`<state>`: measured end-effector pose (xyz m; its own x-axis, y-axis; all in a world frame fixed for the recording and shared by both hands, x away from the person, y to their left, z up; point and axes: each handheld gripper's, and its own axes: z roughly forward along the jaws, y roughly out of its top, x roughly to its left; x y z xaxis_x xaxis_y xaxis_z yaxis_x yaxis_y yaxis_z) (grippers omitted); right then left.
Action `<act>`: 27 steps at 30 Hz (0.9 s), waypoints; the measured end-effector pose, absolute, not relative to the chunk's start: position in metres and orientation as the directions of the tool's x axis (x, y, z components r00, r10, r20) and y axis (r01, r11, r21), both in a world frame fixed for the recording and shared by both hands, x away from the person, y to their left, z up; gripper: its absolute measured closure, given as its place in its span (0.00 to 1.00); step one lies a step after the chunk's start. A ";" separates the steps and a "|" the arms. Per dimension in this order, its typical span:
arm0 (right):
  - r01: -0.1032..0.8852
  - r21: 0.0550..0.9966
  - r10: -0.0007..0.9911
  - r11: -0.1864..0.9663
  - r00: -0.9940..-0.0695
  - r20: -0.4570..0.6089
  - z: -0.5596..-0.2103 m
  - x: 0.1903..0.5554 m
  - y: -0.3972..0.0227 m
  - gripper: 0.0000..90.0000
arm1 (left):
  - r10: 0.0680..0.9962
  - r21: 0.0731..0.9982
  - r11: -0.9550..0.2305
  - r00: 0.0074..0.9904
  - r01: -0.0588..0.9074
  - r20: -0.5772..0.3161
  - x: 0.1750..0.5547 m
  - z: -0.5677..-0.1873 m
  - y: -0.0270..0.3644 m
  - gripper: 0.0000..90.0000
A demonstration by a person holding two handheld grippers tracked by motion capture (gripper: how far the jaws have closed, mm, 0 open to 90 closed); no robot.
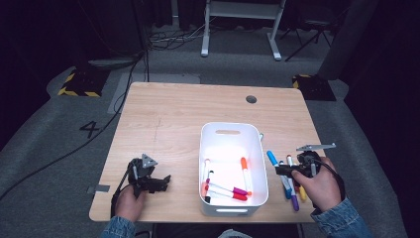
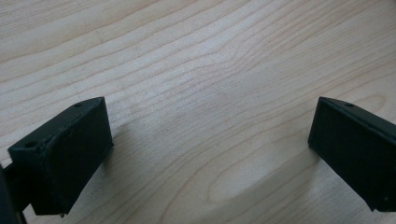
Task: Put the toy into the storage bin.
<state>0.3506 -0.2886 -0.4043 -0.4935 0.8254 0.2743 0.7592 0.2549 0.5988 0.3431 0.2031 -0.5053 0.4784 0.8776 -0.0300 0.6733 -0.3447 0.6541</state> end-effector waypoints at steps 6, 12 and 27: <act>0.733 0.630 0.801 0.257 -0.526 0.285 -0.387 0.346 -0.286 0.86 | 0.878 0.655 -0.345 0.478 0.673 -0.029 0.343 -0.505 0.203 0.00; 0.702 0.660 0.783 0.266 -0.556 0.277 -0.369 0.340 -0.281 0.86 | 0.878 0.654 -0.345 0.478 0.673 -0.028 0.343 -0.505 0.203 0.00; 0.646 0.713 0.745 0.272 -0.611 0.269 -0.342 0.327 -0.269 0.86 | 0.879 0.653 -0.345 0.476 0.674 -0.027 0.343 -0.505 0.203 0.00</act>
